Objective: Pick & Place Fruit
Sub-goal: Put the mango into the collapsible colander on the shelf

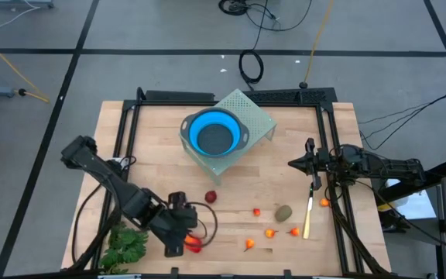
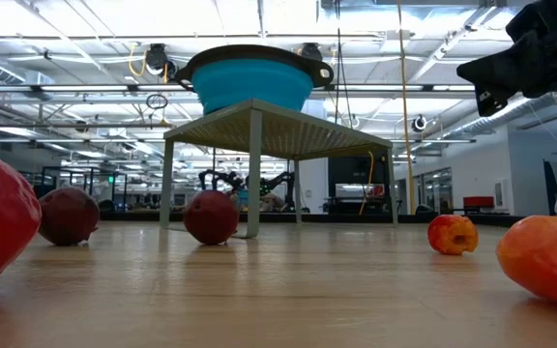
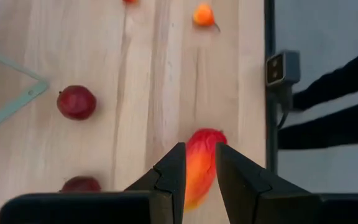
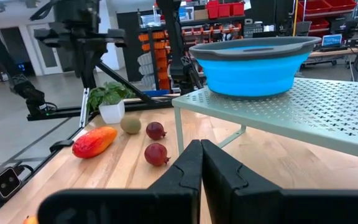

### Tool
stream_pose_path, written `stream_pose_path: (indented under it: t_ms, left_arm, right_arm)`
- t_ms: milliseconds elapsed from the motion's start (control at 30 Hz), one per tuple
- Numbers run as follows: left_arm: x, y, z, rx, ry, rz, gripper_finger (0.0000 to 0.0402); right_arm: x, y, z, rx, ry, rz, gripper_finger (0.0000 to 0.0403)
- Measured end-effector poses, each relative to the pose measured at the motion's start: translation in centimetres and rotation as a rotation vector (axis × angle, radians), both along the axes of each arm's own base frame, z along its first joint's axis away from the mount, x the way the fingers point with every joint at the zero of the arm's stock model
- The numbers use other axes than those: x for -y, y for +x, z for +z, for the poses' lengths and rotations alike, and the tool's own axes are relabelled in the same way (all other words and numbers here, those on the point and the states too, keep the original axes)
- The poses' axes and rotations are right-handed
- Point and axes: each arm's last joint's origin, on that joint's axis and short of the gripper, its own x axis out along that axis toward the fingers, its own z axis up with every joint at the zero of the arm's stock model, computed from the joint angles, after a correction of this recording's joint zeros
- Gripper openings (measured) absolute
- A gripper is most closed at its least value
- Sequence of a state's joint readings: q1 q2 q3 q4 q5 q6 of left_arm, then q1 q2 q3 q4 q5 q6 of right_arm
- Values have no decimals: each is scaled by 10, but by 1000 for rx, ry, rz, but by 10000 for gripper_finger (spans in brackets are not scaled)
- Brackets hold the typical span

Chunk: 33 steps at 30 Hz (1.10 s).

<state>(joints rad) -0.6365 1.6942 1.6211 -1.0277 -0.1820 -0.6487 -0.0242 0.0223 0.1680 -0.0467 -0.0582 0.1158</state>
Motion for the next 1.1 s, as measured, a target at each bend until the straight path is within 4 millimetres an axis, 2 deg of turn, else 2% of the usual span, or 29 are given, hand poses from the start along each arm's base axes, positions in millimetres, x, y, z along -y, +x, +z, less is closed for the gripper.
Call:
stream_pose_path:
  t_ms: [267,567,967,1100]
  left_arm:
    - [17,8,-14,-85,13,-60,88]
    - [29,11,-32,-141,3,-21,88]
    - [31,10,-31,-164,-33,-17,89]
    - [31,10,-31,-165,-40,1,114]
  right_arm:
    - [0,0,0,4,0,0,0]
    - [0,0,0,5,0,0,0]
    - [0,0,1,13,-1,-1,0]
    - [0,0,1,13,-1,-1,0]
